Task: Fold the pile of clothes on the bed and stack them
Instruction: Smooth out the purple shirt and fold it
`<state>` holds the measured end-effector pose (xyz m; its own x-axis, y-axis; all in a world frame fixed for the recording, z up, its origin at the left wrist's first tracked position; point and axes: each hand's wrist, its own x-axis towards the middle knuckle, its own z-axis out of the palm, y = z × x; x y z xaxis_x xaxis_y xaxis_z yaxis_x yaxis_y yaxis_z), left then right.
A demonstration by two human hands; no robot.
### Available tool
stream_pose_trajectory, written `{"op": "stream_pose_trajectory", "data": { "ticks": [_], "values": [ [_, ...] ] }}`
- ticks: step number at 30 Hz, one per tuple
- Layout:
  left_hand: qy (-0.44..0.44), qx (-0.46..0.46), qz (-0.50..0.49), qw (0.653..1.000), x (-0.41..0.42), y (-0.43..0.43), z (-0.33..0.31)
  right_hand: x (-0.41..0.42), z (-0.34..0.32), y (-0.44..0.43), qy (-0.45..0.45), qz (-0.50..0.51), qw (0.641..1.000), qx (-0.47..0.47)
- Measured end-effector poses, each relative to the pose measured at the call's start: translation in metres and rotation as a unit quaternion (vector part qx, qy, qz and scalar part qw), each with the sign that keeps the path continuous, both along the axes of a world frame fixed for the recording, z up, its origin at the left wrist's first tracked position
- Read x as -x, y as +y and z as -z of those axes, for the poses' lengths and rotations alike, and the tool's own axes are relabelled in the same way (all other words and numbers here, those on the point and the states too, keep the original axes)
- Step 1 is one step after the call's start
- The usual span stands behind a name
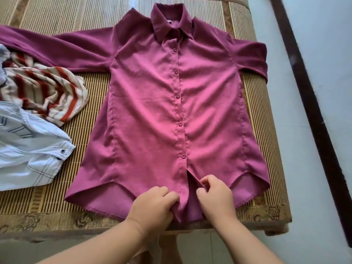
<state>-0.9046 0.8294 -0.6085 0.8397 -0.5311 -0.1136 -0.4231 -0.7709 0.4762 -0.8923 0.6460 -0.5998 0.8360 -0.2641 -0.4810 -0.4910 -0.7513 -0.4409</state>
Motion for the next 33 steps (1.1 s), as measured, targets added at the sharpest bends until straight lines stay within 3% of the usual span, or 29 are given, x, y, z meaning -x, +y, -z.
{"op": "stream_pose_trajectory", "data": {
  "ticks": [2,7,11,18,33],
  "values": [
    [-0.006,0.024,0.006,1.000,0.007,0.000,-0.002,0.004,-0.010,-0.008,-0.027,0.014,0.999,-0.030],
    [0.023,-0.085,0.105,0.991,0.019,0.001,0.000,0.015,-0.019,-0.004,-0.051,-0.042,0.997,-0.048],
    [0.022,-0.085,0.093,0.992,0.011,0.000,0.001,0.016,-0.010,0.005,-0.027,-0.110,0.993,-0.033],
    [0.011,-0.095,0.120,0.988,0.001,-0.025,0.008,0.010,-0.010,-0.007,-0.014,-0.045,0.999,-0.024],
    [0.062,-0.116,0.098,0.986,0.003,-0.031,0.014,0.014,-0.015,-0.012,-0.003,-0.039,0.997,-0.065]
  ]
}}
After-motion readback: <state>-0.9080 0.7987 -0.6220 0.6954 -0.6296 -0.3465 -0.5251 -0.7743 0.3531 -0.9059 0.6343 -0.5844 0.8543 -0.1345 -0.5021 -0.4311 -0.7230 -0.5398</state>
